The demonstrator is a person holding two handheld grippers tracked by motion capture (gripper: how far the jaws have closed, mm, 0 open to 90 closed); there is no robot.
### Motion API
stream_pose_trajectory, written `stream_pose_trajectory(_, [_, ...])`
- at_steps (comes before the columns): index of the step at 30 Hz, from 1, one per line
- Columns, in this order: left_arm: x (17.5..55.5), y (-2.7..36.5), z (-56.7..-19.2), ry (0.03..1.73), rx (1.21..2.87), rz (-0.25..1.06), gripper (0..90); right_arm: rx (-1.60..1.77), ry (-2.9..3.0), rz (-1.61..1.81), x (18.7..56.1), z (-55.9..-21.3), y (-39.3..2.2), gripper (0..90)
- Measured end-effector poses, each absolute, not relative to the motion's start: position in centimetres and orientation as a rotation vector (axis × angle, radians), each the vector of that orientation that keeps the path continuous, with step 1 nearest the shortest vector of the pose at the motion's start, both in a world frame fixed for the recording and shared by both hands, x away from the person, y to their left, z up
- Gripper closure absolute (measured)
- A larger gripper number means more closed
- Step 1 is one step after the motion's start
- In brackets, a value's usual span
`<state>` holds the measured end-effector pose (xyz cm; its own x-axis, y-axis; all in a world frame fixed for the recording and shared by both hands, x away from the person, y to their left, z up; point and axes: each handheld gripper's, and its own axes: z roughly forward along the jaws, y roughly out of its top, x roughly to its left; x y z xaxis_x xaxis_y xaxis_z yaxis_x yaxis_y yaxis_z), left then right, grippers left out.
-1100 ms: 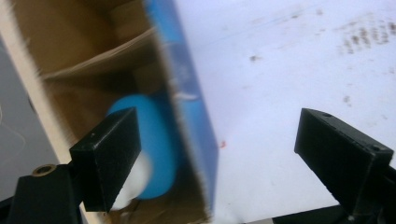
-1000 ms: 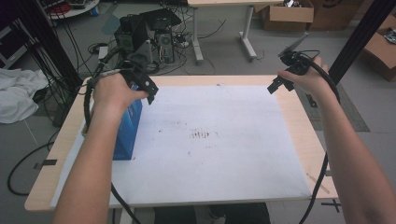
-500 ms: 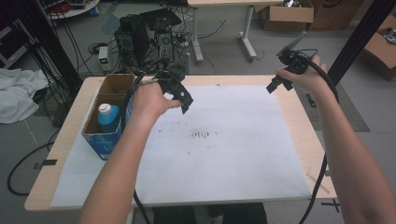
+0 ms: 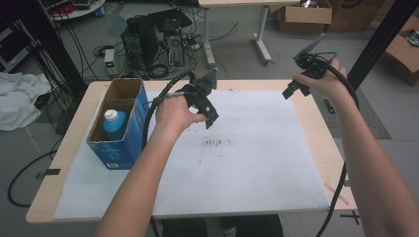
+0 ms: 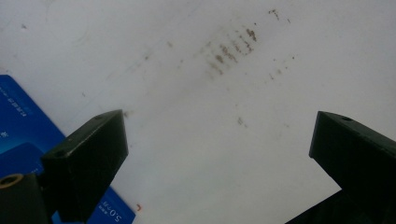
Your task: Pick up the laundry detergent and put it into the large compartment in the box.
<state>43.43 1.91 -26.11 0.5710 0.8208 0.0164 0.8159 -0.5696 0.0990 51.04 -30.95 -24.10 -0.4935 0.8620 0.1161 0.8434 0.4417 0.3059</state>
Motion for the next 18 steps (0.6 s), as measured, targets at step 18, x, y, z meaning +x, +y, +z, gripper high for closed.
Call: stream_pose_trajectory(18, [43.40, 1.43, -26.31, 1.403, 2.732, 0.089, 1.0, 1.550, 2.621, 0.507, 50.96, -24.35, -31.34, 17.5])
